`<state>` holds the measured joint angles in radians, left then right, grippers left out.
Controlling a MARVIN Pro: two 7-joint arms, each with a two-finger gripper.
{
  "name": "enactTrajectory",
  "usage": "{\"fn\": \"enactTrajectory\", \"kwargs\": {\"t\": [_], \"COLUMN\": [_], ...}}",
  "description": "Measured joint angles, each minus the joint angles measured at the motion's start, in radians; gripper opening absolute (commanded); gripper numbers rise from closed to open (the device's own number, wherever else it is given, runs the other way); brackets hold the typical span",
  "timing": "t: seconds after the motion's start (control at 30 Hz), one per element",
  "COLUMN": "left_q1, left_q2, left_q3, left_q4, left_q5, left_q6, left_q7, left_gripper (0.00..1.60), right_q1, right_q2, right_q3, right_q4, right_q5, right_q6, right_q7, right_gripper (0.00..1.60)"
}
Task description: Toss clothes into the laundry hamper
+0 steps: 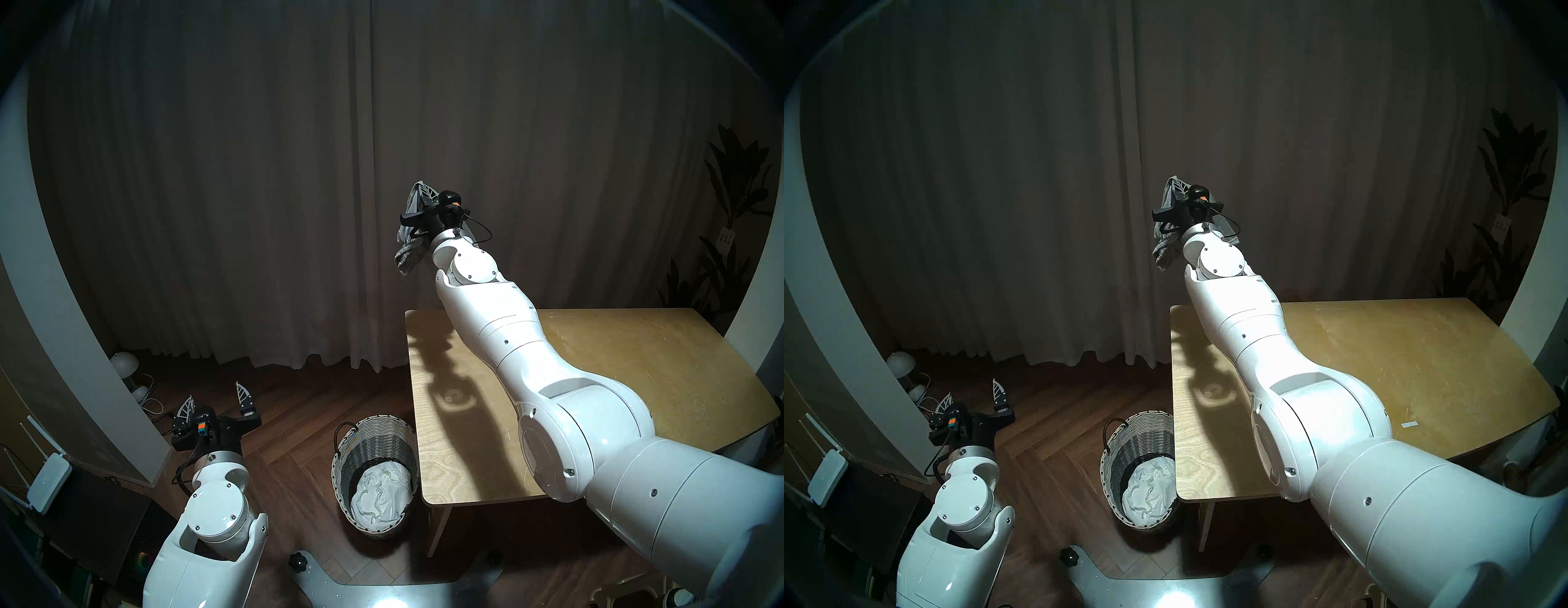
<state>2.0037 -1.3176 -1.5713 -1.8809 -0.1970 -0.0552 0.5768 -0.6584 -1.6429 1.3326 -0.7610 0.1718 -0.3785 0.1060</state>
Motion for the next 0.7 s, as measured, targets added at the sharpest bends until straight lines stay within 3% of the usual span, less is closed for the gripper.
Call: {"fn": "enactTrajectory", "kwargs": {"t": [0.4, 0.7], "left_q1": [0.027, 0.043], "left_q2": [0.017, 0.024], "left_q3": [-0.053, -0.072], "left_q4": [0.008, 0.008], "left_q5": [0.009, 0.017], "left_q6": [0.001, -0.001], "left_q7": [0.034, 0.052], "left_gripper": [1.6, 1.6], "right_q1": [-0.132, -0.257], "right_q2": [-0.012, -0.027], "right_q3": [-0.051, -0.131], "right_q4": [-0.066, -0.08], "right_q5": [0.026, 0.039], "right_q6": [-0.003, 0.002], "right_q7": [0.071, 0.14], "right_gripper": [0.0, 0.0]}}
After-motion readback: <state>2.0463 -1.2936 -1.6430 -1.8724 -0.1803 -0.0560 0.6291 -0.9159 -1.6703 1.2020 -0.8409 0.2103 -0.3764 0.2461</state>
